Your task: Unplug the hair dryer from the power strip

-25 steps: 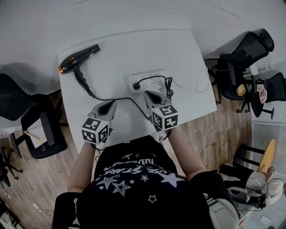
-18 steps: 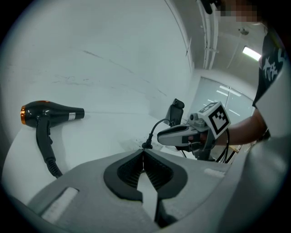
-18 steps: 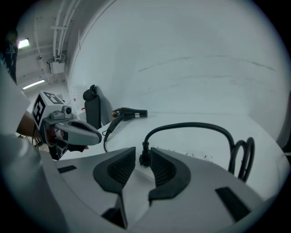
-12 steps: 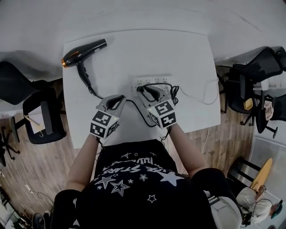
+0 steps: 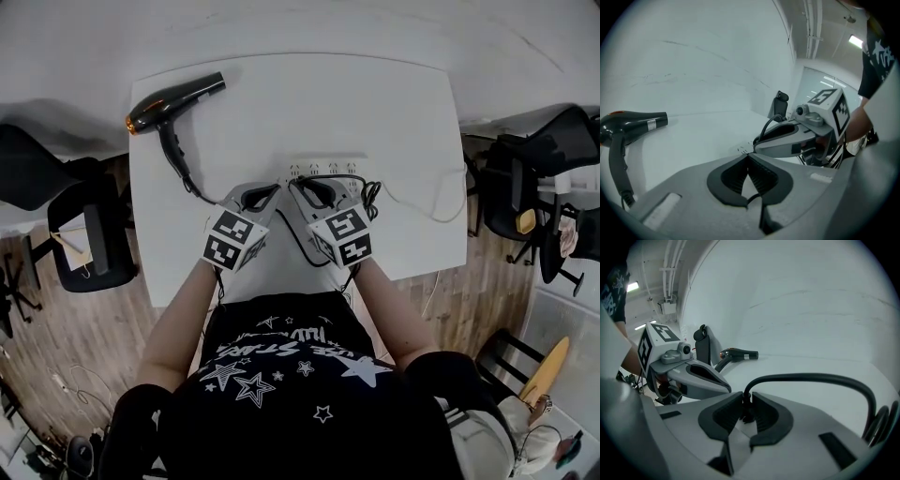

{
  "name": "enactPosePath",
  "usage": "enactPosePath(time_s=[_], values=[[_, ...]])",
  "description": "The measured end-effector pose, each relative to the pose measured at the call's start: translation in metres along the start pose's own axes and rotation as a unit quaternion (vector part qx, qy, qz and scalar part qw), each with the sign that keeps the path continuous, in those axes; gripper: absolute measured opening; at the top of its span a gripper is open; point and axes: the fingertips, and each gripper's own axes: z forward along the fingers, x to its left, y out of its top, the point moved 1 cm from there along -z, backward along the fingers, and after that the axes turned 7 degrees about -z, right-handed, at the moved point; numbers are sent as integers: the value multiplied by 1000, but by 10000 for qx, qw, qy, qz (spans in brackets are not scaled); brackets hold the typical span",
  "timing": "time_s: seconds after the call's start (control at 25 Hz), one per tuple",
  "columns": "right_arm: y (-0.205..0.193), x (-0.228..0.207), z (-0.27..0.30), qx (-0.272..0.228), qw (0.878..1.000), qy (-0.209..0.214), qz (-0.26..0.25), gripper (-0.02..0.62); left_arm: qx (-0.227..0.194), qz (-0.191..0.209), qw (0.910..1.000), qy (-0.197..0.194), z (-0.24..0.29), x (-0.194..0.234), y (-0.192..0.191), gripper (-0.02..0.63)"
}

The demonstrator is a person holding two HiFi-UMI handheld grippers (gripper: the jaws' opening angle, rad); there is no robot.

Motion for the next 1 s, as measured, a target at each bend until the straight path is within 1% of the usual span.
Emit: enactPosePath(time_s=[0.28,0.48,0.6,0.72,0.88,1.0], values=[[0,-1,1,-93,9998,138,137,72,296,164,9994,-52,31,16,11,8],[-1,-1,1,-94,9997,171,153,72,659,413,9968,-199,48,19,8,8],[0,-2,1,-92,9998,134,96,71,720,448,9959,-302,50,20,9,8],[1,-2,-1,-136,9999,-43,-31,66,790,408,9956,-296,51,20,9,8],[1,1,-5,-441,9976,-519,-97,64,764,63,9967,-270,51,21,10,8],[0,3,-6,-540,9964,-634,-157,61,716,-25,9971,-262,51,22,10,8]])
